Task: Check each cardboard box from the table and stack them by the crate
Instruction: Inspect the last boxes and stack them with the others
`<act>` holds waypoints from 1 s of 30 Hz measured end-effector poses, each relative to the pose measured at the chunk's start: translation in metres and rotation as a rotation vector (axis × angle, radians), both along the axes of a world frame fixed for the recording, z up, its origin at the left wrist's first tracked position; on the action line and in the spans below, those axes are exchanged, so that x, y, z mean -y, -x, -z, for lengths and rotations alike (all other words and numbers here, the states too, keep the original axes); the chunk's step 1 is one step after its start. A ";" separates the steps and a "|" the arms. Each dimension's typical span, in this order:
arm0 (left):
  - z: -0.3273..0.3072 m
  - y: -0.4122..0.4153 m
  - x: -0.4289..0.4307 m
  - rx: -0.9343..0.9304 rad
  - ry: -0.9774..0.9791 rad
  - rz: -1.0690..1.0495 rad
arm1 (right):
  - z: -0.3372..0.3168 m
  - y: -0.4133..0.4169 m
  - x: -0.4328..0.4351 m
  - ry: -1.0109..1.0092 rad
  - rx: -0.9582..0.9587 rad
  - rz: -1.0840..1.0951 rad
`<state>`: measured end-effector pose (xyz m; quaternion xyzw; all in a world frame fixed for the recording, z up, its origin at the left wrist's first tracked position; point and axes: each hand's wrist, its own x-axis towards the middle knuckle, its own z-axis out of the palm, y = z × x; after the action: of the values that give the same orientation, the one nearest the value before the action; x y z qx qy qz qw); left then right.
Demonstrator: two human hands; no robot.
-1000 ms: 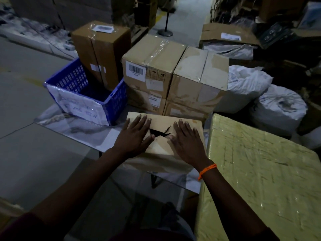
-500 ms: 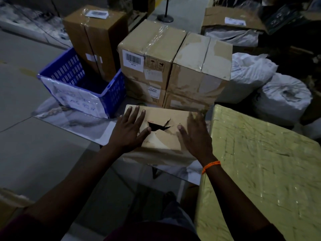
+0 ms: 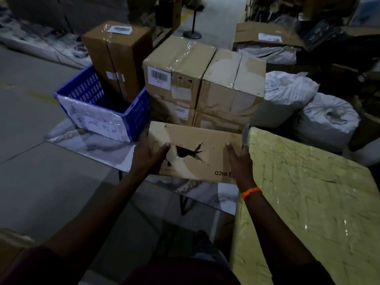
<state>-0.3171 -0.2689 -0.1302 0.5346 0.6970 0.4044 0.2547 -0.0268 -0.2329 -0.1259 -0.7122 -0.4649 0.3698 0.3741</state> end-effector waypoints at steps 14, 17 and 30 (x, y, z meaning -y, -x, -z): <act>0.057 0.010 0.073 0.164 0.013 -0.133 | 0.051 0.017 0.082 -0.029 -0.028 0.177; 0.071 0.008 0.086 0.113 0.030 -0.137 | 0.060 0.015 0.090 -0.013 -0.014 0.165; 0.062 -0.012 0.032 -0.598 0.127 0.331 | 0.061 0.057 0.034 -0.126 0.646 -0.453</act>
<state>-0.3051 -0.3007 -0.1924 0.7182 0.6686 0.1387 0.1339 -0.0833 -0.2669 -0.1872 -0.6470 -0.7256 0.1705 0.1606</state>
